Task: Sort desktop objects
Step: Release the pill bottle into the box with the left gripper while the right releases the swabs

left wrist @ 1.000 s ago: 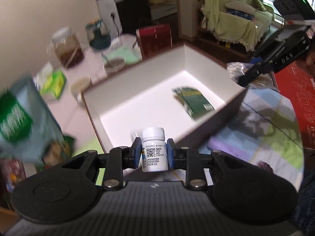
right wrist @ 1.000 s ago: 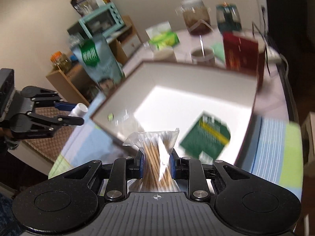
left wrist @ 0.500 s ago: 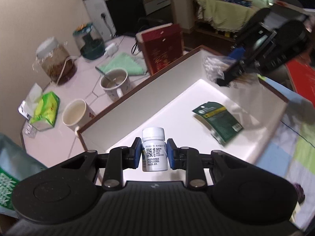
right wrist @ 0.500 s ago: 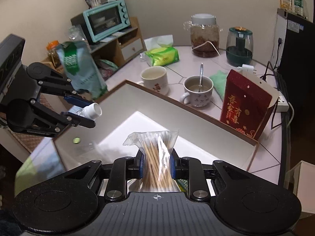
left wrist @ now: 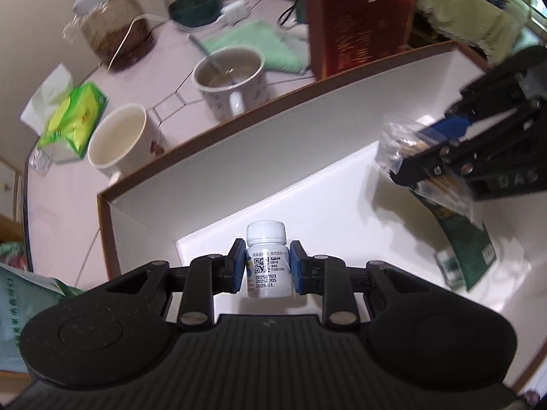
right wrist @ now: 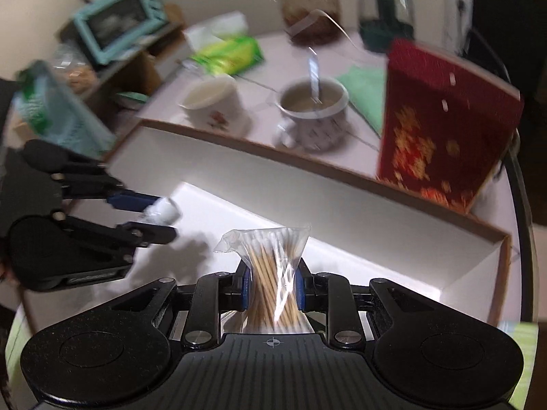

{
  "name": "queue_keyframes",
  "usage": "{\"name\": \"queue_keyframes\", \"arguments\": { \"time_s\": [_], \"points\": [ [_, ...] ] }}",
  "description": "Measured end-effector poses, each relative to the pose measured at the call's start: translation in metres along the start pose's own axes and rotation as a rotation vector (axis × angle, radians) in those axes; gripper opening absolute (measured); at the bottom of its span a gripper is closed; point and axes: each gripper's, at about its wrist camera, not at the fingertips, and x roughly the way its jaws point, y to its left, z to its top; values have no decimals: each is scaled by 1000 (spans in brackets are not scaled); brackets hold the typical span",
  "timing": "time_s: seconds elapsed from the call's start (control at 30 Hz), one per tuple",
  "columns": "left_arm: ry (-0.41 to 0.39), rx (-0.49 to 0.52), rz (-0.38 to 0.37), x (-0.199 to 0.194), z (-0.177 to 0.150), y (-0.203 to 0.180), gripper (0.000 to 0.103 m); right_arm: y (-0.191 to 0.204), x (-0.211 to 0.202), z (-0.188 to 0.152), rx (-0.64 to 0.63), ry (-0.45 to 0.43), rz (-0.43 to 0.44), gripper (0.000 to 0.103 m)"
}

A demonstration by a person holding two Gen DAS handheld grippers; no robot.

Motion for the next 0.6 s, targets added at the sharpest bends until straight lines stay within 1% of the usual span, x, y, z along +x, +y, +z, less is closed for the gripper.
{"name": "queue_keyframes", "arguments": {
  "time_s": [0.13,0.27,0.53,0.57,0.6],
  "points": [
    [22,-33,9,14,3,6,23,-9,19,5,59,37,-38,23],
    [42,-53,22,23,6,9,23,-13,28,7,77,50,-73,23],
    [81,-89,43,39,10,12,24,-16,30,6,91,49,-83,24],
    [83,-94,48,40,10,12,26,-16,30,6,94,49,-81,24],
    [85,-97,54,42,10,12,30,-16,29,6,97,50,-80,24]
  ]
}}
